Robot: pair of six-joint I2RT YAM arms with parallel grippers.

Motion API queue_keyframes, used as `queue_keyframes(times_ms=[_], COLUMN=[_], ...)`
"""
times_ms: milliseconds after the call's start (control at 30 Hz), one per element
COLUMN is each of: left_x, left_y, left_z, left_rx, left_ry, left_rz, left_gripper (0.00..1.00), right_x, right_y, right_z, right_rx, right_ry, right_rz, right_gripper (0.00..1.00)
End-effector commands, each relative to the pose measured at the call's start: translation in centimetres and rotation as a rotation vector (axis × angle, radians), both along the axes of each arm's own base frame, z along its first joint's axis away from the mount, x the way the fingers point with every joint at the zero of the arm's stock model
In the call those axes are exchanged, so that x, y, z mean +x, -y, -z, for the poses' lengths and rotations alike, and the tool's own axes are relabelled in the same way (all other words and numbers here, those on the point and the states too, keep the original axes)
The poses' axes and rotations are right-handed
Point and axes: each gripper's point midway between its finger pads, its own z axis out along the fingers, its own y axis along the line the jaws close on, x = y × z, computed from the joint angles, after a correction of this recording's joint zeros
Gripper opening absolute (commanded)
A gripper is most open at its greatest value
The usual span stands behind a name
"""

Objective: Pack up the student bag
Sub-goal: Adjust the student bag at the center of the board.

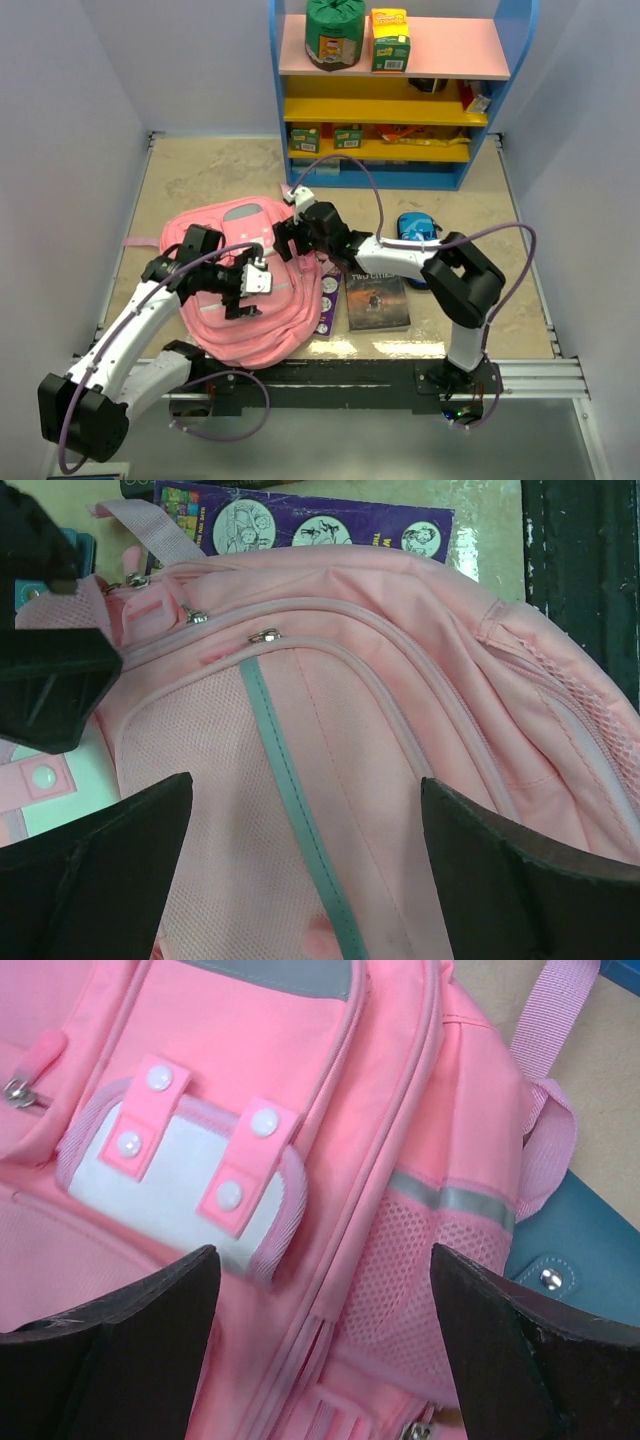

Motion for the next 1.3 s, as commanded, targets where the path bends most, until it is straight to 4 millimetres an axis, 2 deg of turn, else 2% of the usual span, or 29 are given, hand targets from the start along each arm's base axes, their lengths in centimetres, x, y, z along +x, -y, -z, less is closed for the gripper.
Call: queue_keyframes(times_ms=[0, 33, 67, 133, 167, 267, 300, 367, 400, 433, 567, 667, 700, 733, 767, 800, 900, 933, 967, 1000, 1067, 1100, 1167, 1200, 1267], left_x=[-1.4, -1.7, -1.8, -2.1, -2.1, -2.2, -2.3, -2.3, -2.1, -1.8, 0.3, 2.0, 2.7, 3.5, 4.0, 4.8, 5.1, 5.0, 5.1, 5.1, 5.5, 5.7, 5.7, 5.9, 6.0], left_y=[0.1, 0.0, 0.0, -0.3, -0.3, -0.4, -0.4, -0.5, -0.4, -0.7, -1.3, -2.1, -2.2, -2.9, -3.1, -3.2, -3.4, -3.1, -3.0, -2.8, -2.8, -2.9, -3.0, -2.9, -3.0], left_z=[-0.3, -0.1, 0.0, 0.7, 0.9, 1.2, 1.3, 1.5, 1.6, 2.1, 2.9, 3.5, 3.4, 3.9, 4.0, 3.8, 3.7, 3.4, 3.2, 3.0, 2.6, 2.4, 2.2, 1.9, 1.6], left_rx=[-0.019, -0.019, -0.015, 0.002, 0.008, 0.022, 0.027, 0.047, 0.052, 0.08, 0.142, 0.19, 0.196, 0.236, 0.249, 0.251, 0.262, 0.244, 0.236, 0.224, 0.215, 0.209, 0.199, 0.187, 0.169], left_ry=[0.021, 0.023, 0.027, 0.032, 0.036, 0.04, 0.043, 0.047, 0.051, 0.058, 0.11, 0.14, 0.158, 0.168, 0.183, 0.204, 0.217, 0.219, 0.218, 0.211, 0.218, 0.225, 0.244, 0.26, 0.291], left_rz=[0.057, 0.062, 0.07, 0.08, 0.081, 0.091, 0.096, 0.098, 0.093, 0.074, -0.017, -0.08, -0.103, -0.141, -0.161, -0.187, -0.196, -0.192, -0.195, -0.21, -0.234, -0.247, -0.261, -0.269, -0.282], left_gripper=[1.0, 0.99, 0.99, 0.98, 0.98, 0.97, 0.96, 0.96, 0.95, 0.94, 0.84, 0.74, 0.68, 0.64, 0.6, 0.5, 0.48, 0.48, 0.47, 0.44, 0.37, 0.29, 0.21, 0.14, 0.04], right_x=[3.0, 3.3, 3.5, 3.6, 3.7, 3.4, 3.3, 3.1, 3.2, 3.0, 3.4, 2.8, 2.9, 2.3, 2.2, 1.9, 1.3, 1.1, 1.0, 0.9, 0.6, 0.5, -0.5, -0.9, -2.0], right_y=[-0.2, -0.3, -0.4, -0.7, -0.7, -1.4, -1.4, -1.6, -1.4, -1.0, 1.6, 3.2, 3.9, 4.8, 5.2, 5.5, 6.0, 6.0, 6.1, 6.2, 6.8, 7.0, 7.1, 7.2, 7.4], right_z=[0.0, -0.1, 0.8, 0.9, 1.7, 1.9, 2.5, 2.6, 2.4, 2.6, 1.3, 0.2, 0.0, 0.7, -0.6, -0.7, -0.3, -0.2, -0.7, -1.2, -1.6, -3.2, -3.8, -5.0, -5.4], right_rx=[0.029, 0.042, 0.036, 0.056, 0.054, 0.086, 0.081, 0.083, 0.084, 0.079, 0.069, 0.076, 0.073, 0.06, 0.089, 0.097, 0.091, 0.084, 0.087, 0.092, 0.075, 0.09, 0.075, 0.091, 0.066], right_ry=[-0.04, -0.054, -0.07, -0.092, -0.108, -0.132, -0.146, -0.161, -0.159, -0.162, -0.107, -0.079, -0.066, -0.077, -0.053, -0.05, -0.054, -0.053, -0.044, -0.032, -0.004, 0.028, 0.053, 0.076, 0.132], right_rz=[0.048, 0.04, 0.037, 0.018, 0.014, -0.023, -0.028, -0.035, -0.027, -0.014, 0.098, 0.139, 0.169, 0.187, 0.197, 0.202, 0.191, 0.185, 0.178, 0.173, 0.162, 0.159, 0.097, 0.078, 0.024], right_gripper=[0.85, 0.84, 0.82, 0.76, 0.73, 0.56, 0.43, 0.25, 0.06, 0.0, 0.0, 0.0, 0.0, 0.0, 0.0, 0.0, 0.01, 0.09, 0.23, 0.44, 0.5, 0.54, 0.57, 0.58, 0.59])
